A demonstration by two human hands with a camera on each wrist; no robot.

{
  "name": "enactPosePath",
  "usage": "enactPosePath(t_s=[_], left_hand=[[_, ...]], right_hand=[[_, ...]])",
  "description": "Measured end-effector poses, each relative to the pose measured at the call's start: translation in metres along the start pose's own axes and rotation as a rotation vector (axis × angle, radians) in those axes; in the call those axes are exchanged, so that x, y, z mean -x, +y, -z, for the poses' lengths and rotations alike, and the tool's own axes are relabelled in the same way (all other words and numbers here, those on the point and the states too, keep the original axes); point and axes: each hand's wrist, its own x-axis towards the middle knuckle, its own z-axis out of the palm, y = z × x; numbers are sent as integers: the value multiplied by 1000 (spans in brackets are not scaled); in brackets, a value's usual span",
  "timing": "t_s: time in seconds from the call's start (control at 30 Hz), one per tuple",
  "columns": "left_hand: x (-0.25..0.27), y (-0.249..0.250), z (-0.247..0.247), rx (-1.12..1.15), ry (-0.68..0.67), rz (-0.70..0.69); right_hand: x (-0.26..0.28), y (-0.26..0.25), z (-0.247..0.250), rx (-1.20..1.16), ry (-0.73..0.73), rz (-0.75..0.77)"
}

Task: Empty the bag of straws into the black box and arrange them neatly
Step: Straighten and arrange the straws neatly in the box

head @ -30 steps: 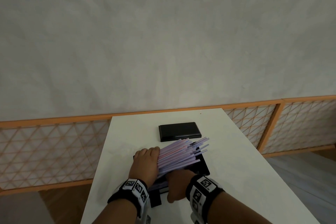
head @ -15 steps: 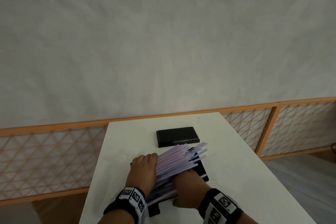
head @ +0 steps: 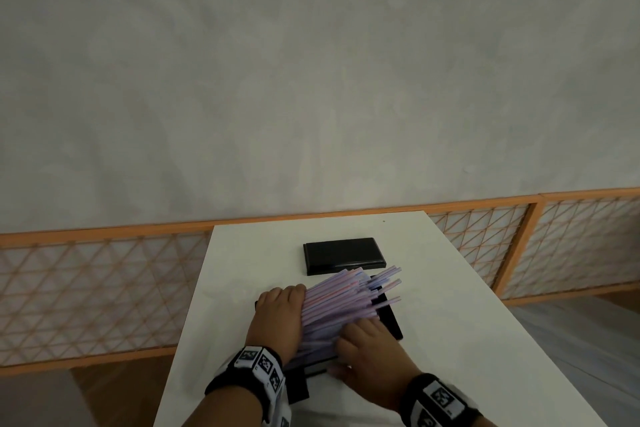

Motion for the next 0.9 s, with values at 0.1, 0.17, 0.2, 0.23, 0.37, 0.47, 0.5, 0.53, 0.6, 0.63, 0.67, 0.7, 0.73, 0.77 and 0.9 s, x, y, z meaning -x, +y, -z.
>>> enactPosePath(t_s=[0.1, 0.17, 0.2, 0.23, 0.37, 0.47, 0.5, 0.53, 0.6, 0.63, 0.67, 0.7, 0.73, 0.77, 0.9], left_hand=[[2, 2, 4, 5, -5, 12], [3, 3, 7, 22, -33, 23], [3, 4, 7, 34, -48, 27], [3, 4, 8, 46, -64, 35], [1, 5, 10, 34, -81, 60], [2, 5, 9, 41, -67, 39], [3, 4, 9, 40, -66, 35], [3, 4, 10, 37, -68, 33], [4, 5, 11, 34, -72, 31], [4, 6, 12, 41, -73, 30], [4, 6, 11, 48, -72, 31], [4, 6, 11, 50, -68, 34], [4, 6, 12, 48, -61, 34], [4, 5, 12, 48, -54, 33], [4, 6, 12, 45, -43, 13]], right_hand=[[6, -4, -15, 19, -41, -23], [1, -5, -13, 7, -63, -63], [-1, -6, -11, -10, -74, -73], [-2, -8, -8, -27, -69, -79], [7, -24, 3, -115, -65, -9], [22, -42, -7, -45, -448, 70], [28, -43, -14, -25, -575, 36], [36, -43, -23, -3, -693, 26], [44, -42, -31, -4, -869, -45], [46, -44, -30, -3, -914, -76], [48, -45, -31, -8, -947, -74], [49, -46, -32, -23, -966, -93], [49, -46, -33, -28, -978, -76], [46, -46, -29, -17, -994, -77], [26, -48, -9, -59, -653, -86]])
